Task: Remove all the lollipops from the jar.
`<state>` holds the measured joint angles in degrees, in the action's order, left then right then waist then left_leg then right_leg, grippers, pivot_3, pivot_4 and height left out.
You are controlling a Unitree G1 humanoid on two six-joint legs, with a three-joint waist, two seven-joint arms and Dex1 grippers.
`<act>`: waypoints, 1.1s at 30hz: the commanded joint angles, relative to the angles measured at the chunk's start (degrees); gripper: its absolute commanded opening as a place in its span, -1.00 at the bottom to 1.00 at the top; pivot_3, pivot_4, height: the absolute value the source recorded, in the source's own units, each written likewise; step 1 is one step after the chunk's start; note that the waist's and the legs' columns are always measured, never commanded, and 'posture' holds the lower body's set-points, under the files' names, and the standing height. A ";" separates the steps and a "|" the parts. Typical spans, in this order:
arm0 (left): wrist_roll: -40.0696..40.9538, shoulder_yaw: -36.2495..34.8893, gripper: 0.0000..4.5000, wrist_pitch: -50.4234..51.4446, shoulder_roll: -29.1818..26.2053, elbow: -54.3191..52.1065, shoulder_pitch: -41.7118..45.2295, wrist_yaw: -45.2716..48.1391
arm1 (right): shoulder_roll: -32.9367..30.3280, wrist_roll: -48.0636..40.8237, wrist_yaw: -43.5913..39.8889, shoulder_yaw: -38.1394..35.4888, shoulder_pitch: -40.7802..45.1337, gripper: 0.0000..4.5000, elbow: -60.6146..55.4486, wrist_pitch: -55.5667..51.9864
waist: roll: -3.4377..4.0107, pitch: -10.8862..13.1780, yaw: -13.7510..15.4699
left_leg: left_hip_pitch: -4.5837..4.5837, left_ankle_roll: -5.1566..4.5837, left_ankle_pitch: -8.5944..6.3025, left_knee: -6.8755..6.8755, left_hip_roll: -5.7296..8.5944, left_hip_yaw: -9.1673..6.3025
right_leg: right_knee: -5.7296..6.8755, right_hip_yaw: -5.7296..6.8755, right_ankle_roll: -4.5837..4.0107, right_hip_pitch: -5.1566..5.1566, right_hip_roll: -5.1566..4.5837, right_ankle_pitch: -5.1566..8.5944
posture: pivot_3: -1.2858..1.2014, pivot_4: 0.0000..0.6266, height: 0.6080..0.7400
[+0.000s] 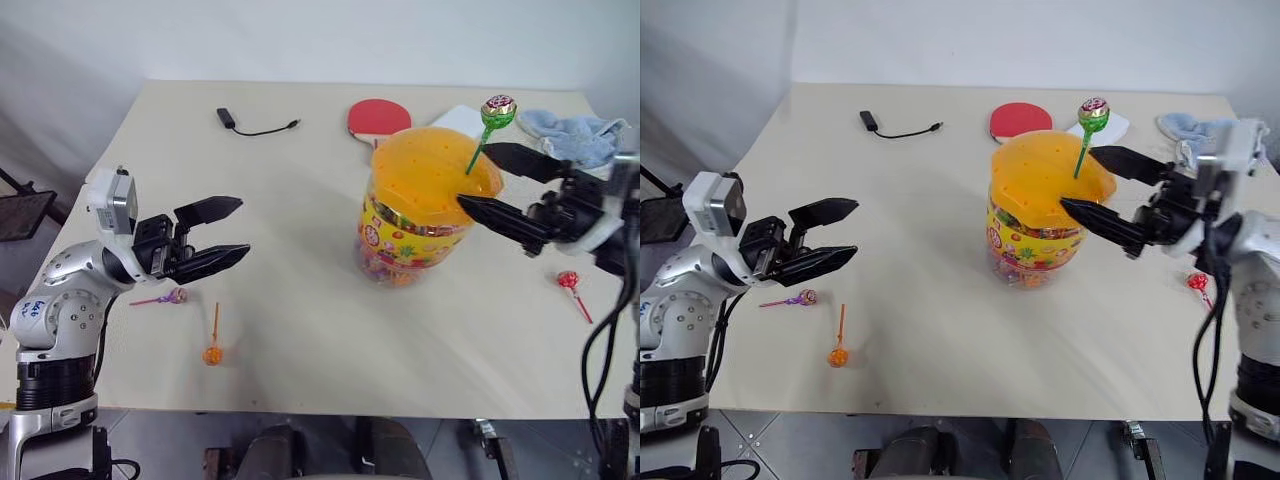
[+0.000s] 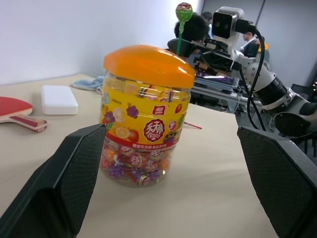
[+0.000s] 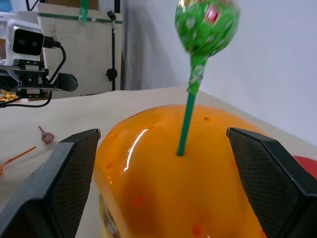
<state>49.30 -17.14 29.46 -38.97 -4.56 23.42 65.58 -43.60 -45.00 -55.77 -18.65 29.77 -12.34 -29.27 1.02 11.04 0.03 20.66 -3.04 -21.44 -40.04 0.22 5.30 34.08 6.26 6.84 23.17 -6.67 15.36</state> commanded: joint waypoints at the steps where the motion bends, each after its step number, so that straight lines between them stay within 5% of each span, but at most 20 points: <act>1: 0.94 -1.80 1.00 -0.54 -0.20 -3.11 -0.80 -0.73 | 0.62 -1.13 1.61 0.31 3.08 0.82 0.77 -0.96 | -0.01 0.00 -0.05 | 0.01 0.00 0.00 0.00 -0.01 0.01 | 0.01 0.05 0.00 0.02 0.01 0.00 | 0.03 -0.52 1.00; 14: 1.70 -1.88 1.00 -0.24 0.43 -5.73 -1.49 -2.58 | -0.15 -5.63 1.04 -3.10 5.91 -0.99 2.69 -2.79 | -0.02 0.00 -0.07 | 0.19 -0.07 0.05 -0.10 -0.01 0.09 | 0.29 0.06 0.01 0.31 0.02 -0.01 | 0.03 -0.52 1.00; 23: -0.19 1.27 1.00 -1.14 0.41 -5.01 0.19 -0.07 | -11.46 -7.98 5.24 -14.15 8.67 -0.99 10.23 -7.88 | -0.03 -0.01 0.37 | 0.43 -0.10 0.06 -0.18 0.01 0.01 | 0.28 0.06 0.01 0.43 -0.04 -0.01 | 0.03 -0.52 1.00; 28: -4.05 5.59 1.00 -3.84 0.61 -4.82 -1.09 2.82 | -23.76 5.31 5.76 -15.33 -7.81 -0.99 17.89 -10.93 | -0.16 -0.08 1.24 | 0.45 -0.11 0.05 -0.14 0.02 0.09 | 0.16 0.11 0.02 0.43 0.00 -0.01 | 0.03 -0.52 1.00; 33: -6.23 8.82 1.00 -4.75 0.38 -5.12 -2.94 5.16 | -26.31 20.36 7.09 -13.74 -27.39 -0.99 17.11 -3.96 | -0.07 -0.10 1.31 | 0.42 -0.13 0.07 -0.13 0.01 0.24 | 0.18 0.11 0.04 0.45 0.04 -0.02 | 0.03 -0.52 1.00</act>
<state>43.61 -8.43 25.91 -38.34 -8.22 20.70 69.78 -68.98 -28.17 -49.43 -30.73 3.10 6.70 -36.01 0.95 10.94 1.34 21.08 -3.20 -21.35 -40.16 0.24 5.59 34.27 6.31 6.91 23.65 -6.64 15.33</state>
